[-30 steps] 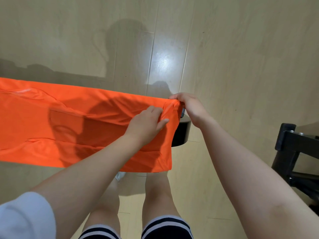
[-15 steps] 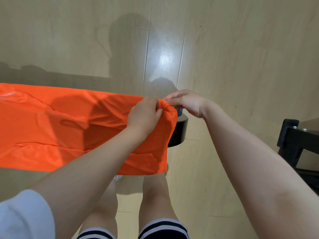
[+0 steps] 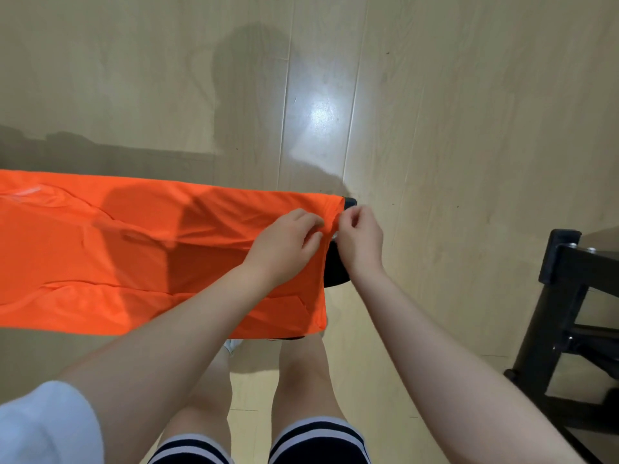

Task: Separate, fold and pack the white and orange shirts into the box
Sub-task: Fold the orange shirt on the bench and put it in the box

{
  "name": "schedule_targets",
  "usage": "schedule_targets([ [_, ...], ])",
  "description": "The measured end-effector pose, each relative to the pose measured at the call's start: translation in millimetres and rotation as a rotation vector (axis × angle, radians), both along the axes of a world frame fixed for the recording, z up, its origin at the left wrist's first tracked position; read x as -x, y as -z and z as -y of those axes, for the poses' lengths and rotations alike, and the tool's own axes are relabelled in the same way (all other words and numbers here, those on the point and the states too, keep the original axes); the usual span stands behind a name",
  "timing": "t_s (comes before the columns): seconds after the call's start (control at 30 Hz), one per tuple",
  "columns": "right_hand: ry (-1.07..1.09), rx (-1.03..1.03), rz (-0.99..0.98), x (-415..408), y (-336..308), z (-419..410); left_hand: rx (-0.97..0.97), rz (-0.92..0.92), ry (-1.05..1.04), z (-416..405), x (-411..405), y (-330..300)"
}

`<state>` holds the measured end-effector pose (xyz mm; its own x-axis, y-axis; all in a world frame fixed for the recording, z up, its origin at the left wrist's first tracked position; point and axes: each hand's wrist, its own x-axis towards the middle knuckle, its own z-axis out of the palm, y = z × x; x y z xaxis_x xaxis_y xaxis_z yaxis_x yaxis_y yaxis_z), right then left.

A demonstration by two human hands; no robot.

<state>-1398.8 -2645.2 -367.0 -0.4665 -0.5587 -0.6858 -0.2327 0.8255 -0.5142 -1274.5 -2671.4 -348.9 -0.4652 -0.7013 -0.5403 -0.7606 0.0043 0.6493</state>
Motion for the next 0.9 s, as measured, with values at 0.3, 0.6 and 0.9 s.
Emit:
schedule_targets([
  [0.3,-0.181,-0.128,-0.048,-43.7,-23.2,-14.7,0.21,0.294,-0.053,-12.4,-65.4,-10.2],
  [0.6,-0.186,-0.212,-0.152,-44.5,-39.9,-21.2,-0.12,0.363,0.093,-29.1,-119.6,-25.8],
  [0.9,-0.844,0.203,-0.108,-197.2,-65.7,15.8,-0.126,0.231,-0.702,11.0,-225.7,-50.1],
])
